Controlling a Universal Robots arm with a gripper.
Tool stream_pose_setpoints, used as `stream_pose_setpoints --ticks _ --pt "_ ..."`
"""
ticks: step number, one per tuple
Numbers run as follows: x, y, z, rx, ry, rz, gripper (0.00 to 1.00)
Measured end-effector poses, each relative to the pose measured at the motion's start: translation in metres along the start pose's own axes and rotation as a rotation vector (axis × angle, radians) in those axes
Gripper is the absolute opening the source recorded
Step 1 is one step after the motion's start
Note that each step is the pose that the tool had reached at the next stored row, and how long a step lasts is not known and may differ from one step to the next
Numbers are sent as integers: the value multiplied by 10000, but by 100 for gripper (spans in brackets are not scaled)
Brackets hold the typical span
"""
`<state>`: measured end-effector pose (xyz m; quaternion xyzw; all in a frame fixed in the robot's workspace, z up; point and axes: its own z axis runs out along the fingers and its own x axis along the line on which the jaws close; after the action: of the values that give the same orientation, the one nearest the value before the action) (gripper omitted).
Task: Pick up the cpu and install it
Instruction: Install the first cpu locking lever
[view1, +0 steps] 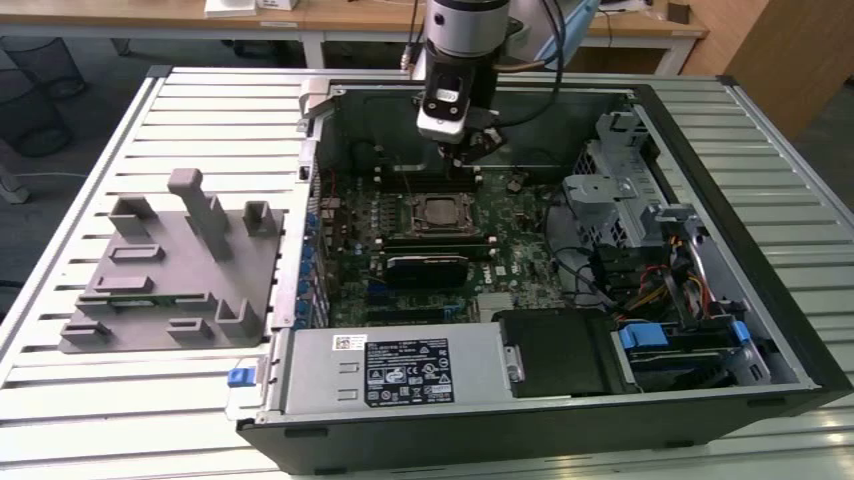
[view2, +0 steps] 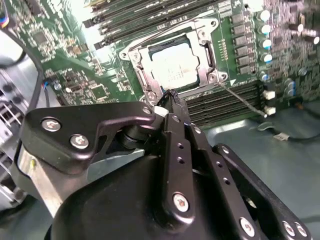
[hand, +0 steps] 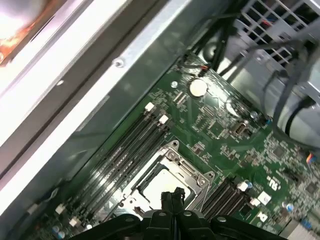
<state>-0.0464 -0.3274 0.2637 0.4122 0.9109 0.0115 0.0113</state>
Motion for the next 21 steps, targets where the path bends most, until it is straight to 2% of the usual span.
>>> stream_pose_setpoints --ticks 21 --pt "0 0 24 -42 115 -3808 11"
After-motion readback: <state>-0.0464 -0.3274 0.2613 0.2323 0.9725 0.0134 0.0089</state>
